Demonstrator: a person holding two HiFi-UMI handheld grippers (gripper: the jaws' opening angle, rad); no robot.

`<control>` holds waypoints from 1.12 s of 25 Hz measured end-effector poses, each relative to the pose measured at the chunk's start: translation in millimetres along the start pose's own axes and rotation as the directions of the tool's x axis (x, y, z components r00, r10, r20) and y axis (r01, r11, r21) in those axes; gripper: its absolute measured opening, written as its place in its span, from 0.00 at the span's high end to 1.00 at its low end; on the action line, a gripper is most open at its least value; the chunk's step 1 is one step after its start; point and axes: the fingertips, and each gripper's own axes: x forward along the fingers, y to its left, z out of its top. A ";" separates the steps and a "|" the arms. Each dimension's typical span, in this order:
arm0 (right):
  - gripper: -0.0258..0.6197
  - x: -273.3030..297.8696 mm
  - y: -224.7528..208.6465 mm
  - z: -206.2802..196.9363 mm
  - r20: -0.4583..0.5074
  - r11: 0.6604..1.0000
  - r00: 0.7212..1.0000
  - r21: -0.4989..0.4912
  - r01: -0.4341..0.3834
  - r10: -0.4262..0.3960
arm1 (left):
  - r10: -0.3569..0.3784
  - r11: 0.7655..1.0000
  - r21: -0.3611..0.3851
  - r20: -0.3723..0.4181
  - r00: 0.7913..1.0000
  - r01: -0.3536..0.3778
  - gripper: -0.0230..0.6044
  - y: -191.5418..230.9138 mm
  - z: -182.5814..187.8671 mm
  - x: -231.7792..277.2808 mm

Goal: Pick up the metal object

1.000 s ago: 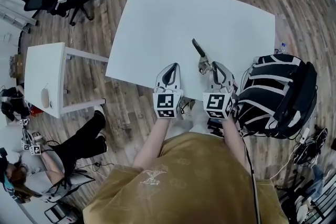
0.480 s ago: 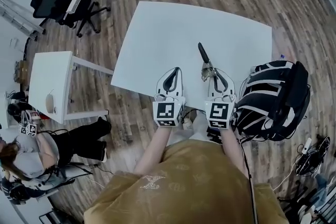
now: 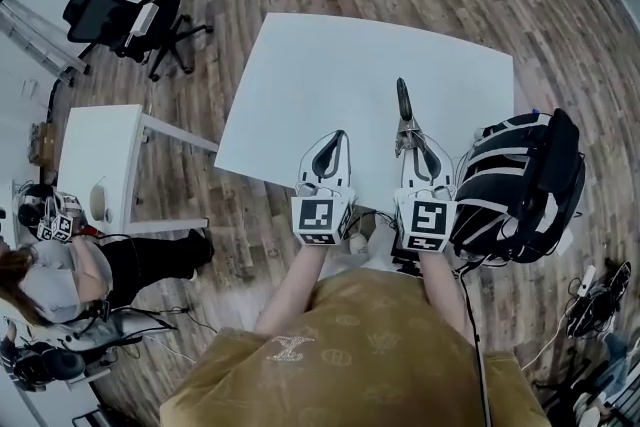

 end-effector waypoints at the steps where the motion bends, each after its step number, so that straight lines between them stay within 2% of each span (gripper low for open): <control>1: 0.95 -1.0 -0.5 2.7 0.003 1.000 1.000 0.004 0.002 -0.002 | -0.001 1.000 0.001 0.002 1.000 0.001 0.95 0.0 1.5 -0.8; 16: 0.95 -7.8 -3.4 6.3 0.013 0.999 1.000 0.023 0.027 -0.027 | -0.023 1.000 0.022 0.021 1.000 0.022 0.95 -2.1 10.9 -1.9; 28: 0.95 -8.9 -4.0 7.1 0.008 0.999 0.999 0.024 0.034 -0.034 | -0.011 1.000 0.009 0.022 1.000 0.011 0.95 6.3 8.8 -4.4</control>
